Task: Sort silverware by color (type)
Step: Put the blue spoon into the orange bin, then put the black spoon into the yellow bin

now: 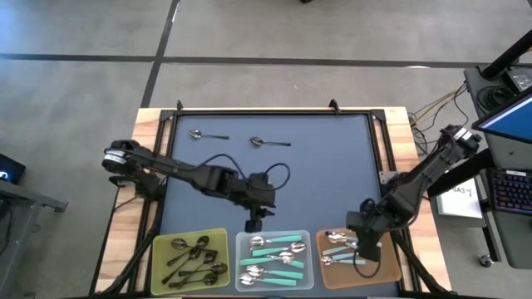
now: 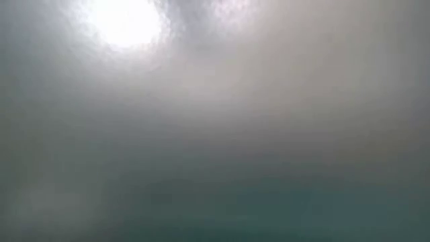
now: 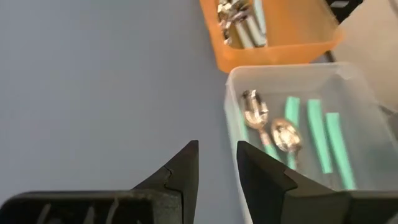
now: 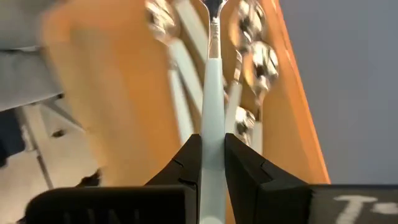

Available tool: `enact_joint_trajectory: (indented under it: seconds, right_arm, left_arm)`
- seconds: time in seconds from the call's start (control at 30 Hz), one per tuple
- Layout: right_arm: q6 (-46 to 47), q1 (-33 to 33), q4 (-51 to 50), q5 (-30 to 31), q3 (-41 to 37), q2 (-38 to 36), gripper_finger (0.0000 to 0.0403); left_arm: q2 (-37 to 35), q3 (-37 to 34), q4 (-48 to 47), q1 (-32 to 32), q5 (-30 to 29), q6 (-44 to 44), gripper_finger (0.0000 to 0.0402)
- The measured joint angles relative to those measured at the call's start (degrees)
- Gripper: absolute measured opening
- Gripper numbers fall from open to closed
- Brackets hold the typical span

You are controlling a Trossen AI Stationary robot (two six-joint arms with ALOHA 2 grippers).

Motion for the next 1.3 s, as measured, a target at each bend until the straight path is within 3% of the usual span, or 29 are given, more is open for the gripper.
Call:
enact_joint_trajectory:
  seconds: [0.17, 0.37, 0.63, 0.97, 1.3]
  right_arm:
    - [6.13, 0.98, 0.06, -0.38, -2.16, 2.17, 0.0062]
    - [5.83, 0.94, -0.1, -0.39, -2.09, 3.41, 0.0105]
    - [5.06, 0.8, -0.04, 1.07, -0.92, 3.3, 0.0121]
    - [6.93, -0.34, 0.0, 10.86, -0.92, 3.37, 0.011]
    - [4.52, -10.45, -0.42, 15.73, -0.92, 3.37, 0.0102]
  left_arm:
    - [0.02, 0.0, 1.12, -1.11, -0.07, -2.48, 0.0091]
    - [0.04, 0.0, 1.06, -1.39, -0.07, -3.14, 0.0091]
    - [0.07, 0.0, 0.9, 1.16, -0.41, 1.74, 0.0091]
    - [0.04, 0.0, 0.02, 11.41, 11.72, 13.98, 0.0091]
    - [0.61, 0.0, -1.2, 23.41, 14.8, 29.86, 0.0091]
